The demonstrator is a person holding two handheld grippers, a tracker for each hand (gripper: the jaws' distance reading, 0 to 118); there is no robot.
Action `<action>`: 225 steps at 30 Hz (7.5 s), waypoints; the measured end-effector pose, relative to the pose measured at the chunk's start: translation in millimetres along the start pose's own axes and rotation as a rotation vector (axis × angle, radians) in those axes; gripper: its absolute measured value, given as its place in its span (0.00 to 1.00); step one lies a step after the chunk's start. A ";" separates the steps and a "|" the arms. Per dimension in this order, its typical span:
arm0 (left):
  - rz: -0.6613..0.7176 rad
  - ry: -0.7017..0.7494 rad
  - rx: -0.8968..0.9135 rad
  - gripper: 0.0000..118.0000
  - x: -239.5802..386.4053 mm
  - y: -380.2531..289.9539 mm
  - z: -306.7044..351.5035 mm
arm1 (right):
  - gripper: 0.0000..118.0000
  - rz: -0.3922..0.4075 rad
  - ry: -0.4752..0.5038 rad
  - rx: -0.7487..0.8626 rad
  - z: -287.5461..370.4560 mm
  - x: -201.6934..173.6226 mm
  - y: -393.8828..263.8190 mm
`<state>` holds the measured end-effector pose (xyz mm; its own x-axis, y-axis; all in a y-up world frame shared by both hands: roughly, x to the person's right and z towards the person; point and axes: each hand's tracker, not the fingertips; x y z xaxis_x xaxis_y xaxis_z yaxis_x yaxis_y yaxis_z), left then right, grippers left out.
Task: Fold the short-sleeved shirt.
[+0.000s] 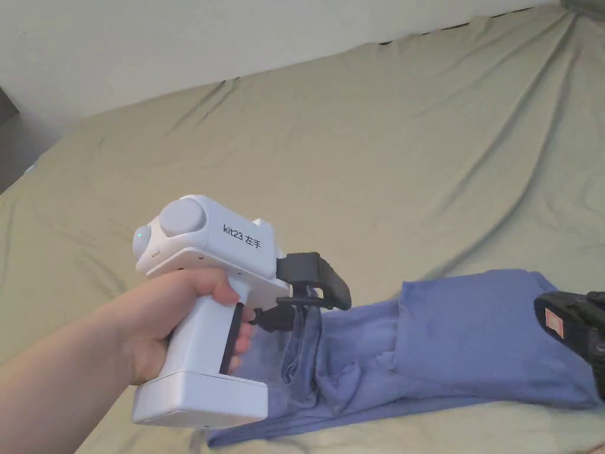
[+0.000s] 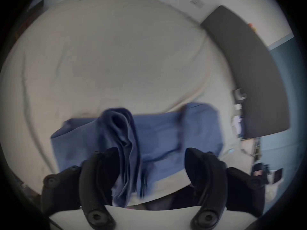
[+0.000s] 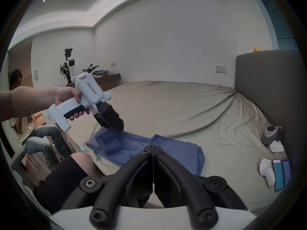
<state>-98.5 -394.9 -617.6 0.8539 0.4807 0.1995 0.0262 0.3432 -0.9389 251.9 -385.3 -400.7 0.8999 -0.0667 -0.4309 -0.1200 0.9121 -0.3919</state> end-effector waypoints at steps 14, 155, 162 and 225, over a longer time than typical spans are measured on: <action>-0.094 0.283 -0.036 0.00 -8.4 -42.5 -62.2 | 0.00 0.043 0.024 -0.031 -9.0 -9.0 -8.0; -0.060 -0.338 -0.017 0.19 -118.3 -47.8 -54.4 | 0.00 -0.577 0.348 -0.445 -216.9 24.5 -42.8; -0.220 -0.055 -0.005 0.18 -142.2 -42.4 52.5 | 0.00 -0.506 0.399 -0.351 -160.9 -2.6 -0.9; -0.382 0.467 1.121 0.00 65.0 -155.9 88.7 | 0.00 0.012 -0.393 0.221 -43.7 -43.0 34.2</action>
<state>-93.1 -345.6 -433.4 0.9962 -0.0495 0.0718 0.0531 0.9974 -0.0479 190.8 -368.8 -431.1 0.9950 0.0646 -0.0759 -0.0779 0.9792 -0.1876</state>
